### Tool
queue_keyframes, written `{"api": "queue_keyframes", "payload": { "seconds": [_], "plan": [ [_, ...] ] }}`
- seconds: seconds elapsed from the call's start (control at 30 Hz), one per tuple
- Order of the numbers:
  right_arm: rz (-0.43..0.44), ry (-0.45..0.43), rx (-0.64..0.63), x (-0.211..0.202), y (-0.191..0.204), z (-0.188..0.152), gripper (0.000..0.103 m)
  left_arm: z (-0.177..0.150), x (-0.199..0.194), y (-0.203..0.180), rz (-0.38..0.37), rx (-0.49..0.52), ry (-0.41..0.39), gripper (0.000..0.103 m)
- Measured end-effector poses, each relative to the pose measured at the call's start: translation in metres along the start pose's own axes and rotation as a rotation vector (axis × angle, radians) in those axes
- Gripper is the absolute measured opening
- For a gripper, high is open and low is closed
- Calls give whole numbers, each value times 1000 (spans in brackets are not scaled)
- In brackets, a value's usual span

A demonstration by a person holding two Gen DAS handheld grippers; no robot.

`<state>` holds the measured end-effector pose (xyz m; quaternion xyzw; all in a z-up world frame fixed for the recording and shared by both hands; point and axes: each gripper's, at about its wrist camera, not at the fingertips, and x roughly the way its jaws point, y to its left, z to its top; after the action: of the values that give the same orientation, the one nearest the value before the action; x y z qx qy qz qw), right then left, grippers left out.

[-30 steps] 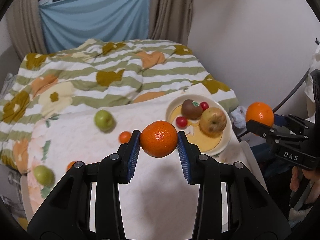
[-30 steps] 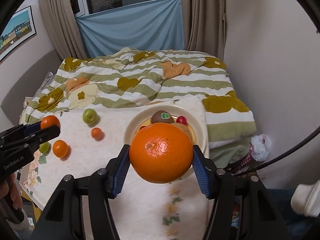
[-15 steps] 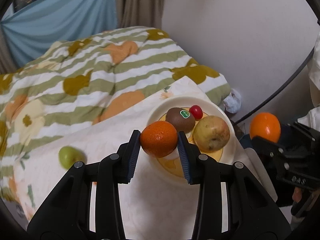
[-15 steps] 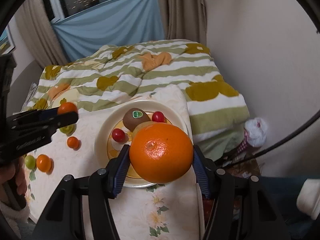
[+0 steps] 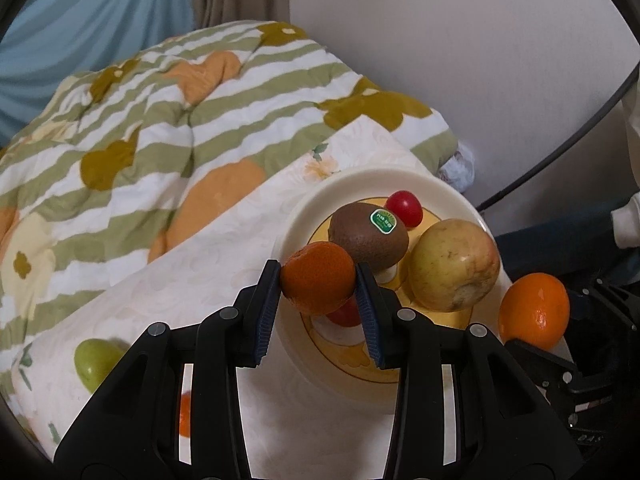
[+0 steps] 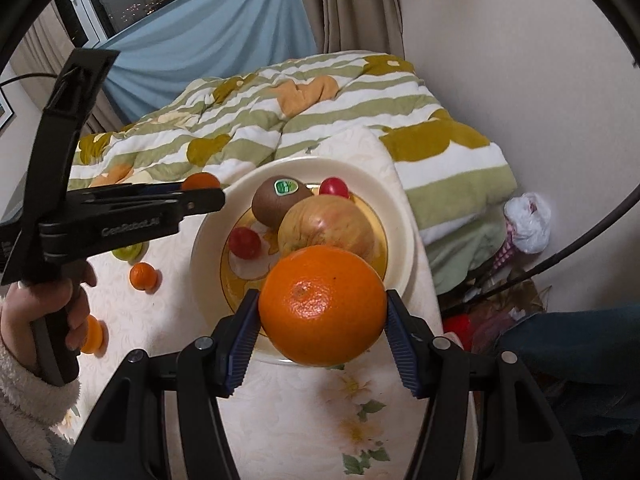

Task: Organize fruits
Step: 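Carry the mandarin onto the duck plate and open the left tool while the right tool carries the orange, then lower the large orange onto the duck plate and open the right tool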

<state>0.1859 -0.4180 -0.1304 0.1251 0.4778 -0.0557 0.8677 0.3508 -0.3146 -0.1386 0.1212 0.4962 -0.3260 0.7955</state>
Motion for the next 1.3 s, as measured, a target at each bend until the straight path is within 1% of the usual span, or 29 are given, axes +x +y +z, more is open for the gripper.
{"api": "queue_keyframes", "payload": {
  "seconds": [0.27, 0.33, 0.37, 0.4, 0.43, 0.47, 0.53, 0.7, 0.9, 1.0, 1.13, 1.3],
  "plan": [
    [-2, 0, 5, 2, 3, -3, 56, 0, 8, 3, -3, 21, 7, 45],
    [-1, -4, 5, 2, 5, -4, 56, 0, 7, 4, 7, 30, 5, 48],
    [-1, -5, 5, 1, 6, -5, 56, 0, 6, 4, 16, 37, 2, 62],
    [-1, -6, 6, 1, 6, -5, 56, -1, 3, 4, 28, 40, -7, 90],
    [0, -6, 5, 0, 7, -6, 56, -1, 0, 4, 39, 39, -24, 101],
    [-1, -6, 3, 0, 8, -6, 56, -2, -7, 6, 45, 35, -55, 103],
    [-3, -8, -3, -2, 9, -7, 56, -1, -16, 8, 47, 29, -76, 103],
    [7, -14, -23, -4, 13, -6, 56, -1, -31, 16, 71, 1, -81, 103],
    [26, -22, -82, -2, 24, 0, 56, -9, -52, 25, 108, -35, -92, 103],
    [33, -4, -90, 3, 29, 2, 56, -15, -60, 29, 123, -63, -93, 103],
    [59, -5, -92, 10, 34, 3, 56, -25, -68, 34, 147, -86, -91, 103],
    [63, -13, -111, 27, 43, 2, 56, -40, -74, 43, 168, -132, -84, 103]
  ]
}}
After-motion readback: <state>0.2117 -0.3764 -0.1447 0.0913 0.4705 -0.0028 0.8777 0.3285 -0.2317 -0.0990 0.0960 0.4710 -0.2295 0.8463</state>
